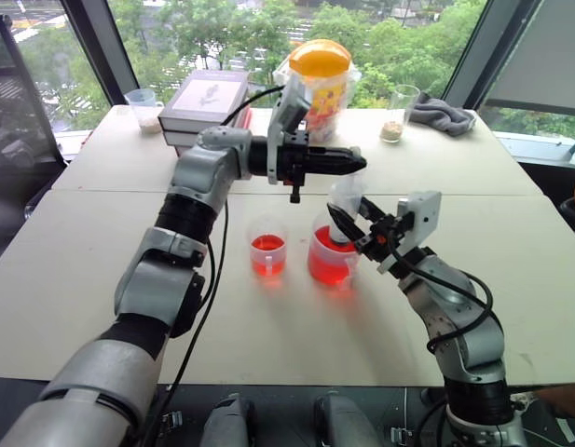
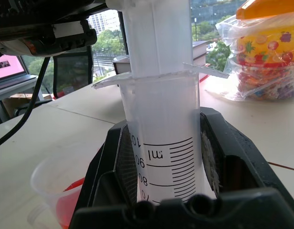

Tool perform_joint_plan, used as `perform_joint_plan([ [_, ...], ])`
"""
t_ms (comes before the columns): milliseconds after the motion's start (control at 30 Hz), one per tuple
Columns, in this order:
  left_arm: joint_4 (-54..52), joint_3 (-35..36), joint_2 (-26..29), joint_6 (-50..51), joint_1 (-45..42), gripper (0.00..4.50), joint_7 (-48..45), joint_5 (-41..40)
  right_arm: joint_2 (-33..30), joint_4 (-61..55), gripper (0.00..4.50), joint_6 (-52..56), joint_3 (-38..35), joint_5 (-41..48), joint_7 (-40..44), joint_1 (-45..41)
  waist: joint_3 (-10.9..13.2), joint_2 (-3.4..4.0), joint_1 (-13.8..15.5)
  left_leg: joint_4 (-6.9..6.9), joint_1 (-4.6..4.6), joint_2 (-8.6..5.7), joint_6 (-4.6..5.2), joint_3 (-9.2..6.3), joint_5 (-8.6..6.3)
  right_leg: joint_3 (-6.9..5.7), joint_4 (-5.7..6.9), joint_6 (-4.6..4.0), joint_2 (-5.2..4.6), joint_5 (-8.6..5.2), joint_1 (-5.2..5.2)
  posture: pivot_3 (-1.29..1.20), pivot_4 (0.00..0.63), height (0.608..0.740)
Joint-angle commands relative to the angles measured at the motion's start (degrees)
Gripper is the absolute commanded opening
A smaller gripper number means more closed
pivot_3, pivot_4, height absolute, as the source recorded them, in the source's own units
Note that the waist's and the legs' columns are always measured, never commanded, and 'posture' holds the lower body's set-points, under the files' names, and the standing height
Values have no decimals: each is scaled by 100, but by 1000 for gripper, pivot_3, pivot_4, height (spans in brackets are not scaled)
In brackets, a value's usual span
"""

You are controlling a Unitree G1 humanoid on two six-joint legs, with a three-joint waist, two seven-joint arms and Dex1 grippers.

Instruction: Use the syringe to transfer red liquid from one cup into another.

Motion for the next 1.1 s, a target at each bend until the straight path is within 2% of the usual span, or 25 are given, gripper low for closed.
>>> perform_joint_plan([
  [33,-254,360,129,-102,-264,328,130,-65,-60,-297,1466,152,159,142,107,-119,0,0,-4,0,0,0,0,0,0,0,0,0,0,0,0,0,150,740],
  [100,-291,294,157,-85,-164,968,106,-9,-90,-359,1466,237,74,206,80,-279,0,0,-17,0,0,0,0,0,0,0,1,0,0,0,-1,0,150,740],
  [300,-538,303,327,12,71,3866,98,22,-149,-532,1466,603,-212,514,-32,-689,0,0,6,0,-1,0,0,1,0,0,-1,0,-1,0,0,0,150,740],
  [500,-923,412,788,340,426,3866,92,-70,-184,-569,1466,969,-499,908,-146,-956,0,1,-21,-2,2,5,0,-3,0,-1,8,0,5,0,-3,0,150,740],
  [800,-1314,730,1673,685,965,3866,370,-62,-356,-648,1466,1290,-487,1198,-155,-1237,0,1,-11,0,2,4,0,2,0,-1,6,0,0,0,-1,0,150,740],
  [933,-1274,950,1964,687,1041,3866,552,-53,-440,-632,1466,1620,-539,1498,-193,-1899,0,1,-11,1,2,4,0,3,0,-1,6,0,-1,0,-2,0,150,740],
  [1100,-1243,1147,2253,667,1125,3866,722,-51,-137,-120,1466,1859,-526,1944,-239,-2929,0,1,-24,-2,2,7,-1,3,0,-2,13,0,2,0,-6,0,150,740],
])
